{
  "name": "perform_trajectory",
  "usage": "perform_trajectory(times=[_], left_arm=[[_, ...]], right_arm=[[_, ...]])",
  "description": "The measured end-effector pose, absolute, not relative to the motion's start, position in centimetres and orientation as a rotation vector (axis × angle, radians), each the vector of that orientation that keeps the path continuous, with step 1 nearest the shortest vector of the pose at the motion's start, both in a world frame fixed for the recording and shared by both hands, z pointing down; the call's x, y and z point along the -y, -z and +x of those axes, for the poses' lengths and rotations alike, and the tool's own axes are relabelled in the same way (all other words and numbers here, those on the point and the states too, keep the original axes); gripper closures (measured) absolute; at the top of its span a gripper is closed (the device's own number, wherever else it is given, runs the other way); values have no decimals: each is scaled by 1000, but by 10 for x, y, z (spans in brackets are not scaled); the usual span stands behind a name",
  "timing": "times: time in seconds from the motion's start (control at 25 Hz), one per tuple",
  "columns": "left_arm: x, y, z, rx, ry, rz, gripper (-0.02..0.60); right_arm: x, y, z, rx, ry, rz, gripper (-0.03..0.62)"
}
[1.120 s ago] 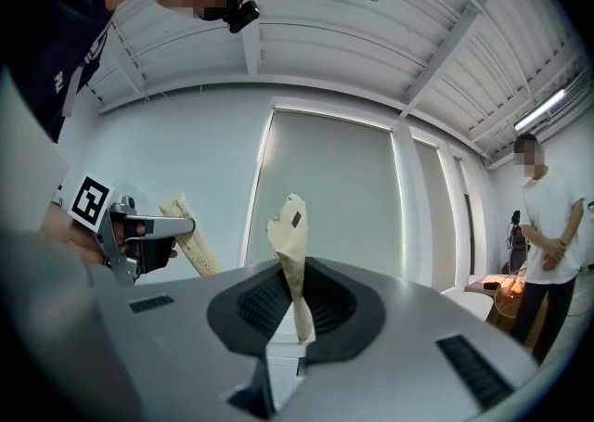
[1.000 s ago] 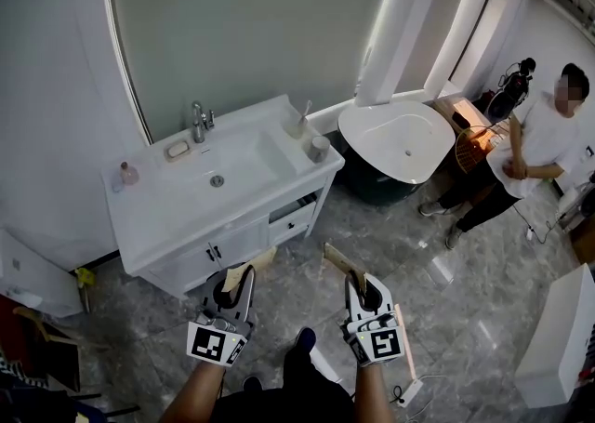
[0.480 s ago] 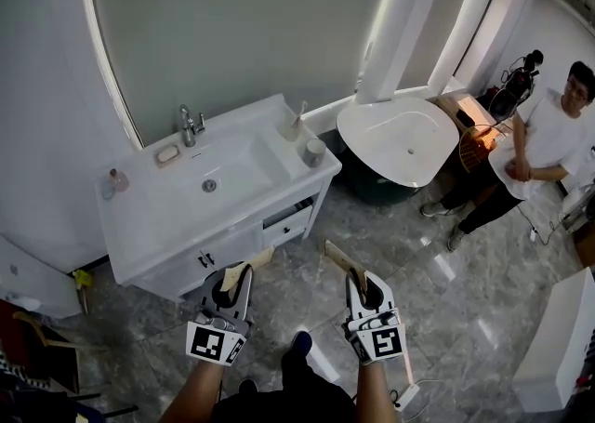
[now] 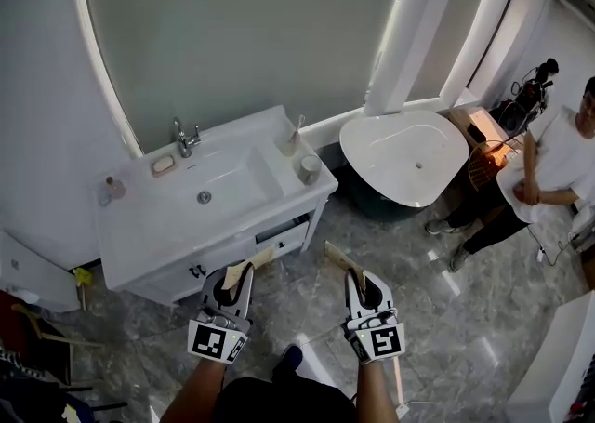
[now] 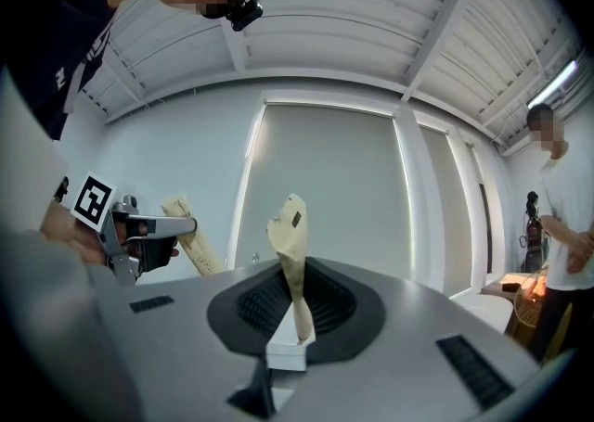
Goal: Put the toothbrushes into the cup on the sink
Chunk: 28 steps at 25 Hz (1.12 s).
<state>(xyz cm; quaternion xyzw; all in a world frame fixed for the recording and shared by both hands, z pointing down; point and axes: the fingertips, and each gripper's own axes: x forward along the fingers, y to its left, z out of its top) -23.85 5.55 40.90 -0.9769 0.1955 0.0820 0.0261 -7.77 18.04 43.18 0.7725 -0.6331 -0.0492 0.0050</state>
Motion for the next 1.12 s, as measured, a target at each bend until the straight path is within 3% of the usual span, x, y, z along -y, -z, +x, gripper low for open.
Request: perform_trajectory(times=[0.36, 1.12], left_arm=[[-42, -400, -196, -655, -253, -2997, 534], [-32, -397, -174, -715, -268, -2962, 534]], right_arm=[[-162, -426, -31, 2024, 154, 2399, 545], [-147, -428, -19, 2103, 173, 2352, 545]])
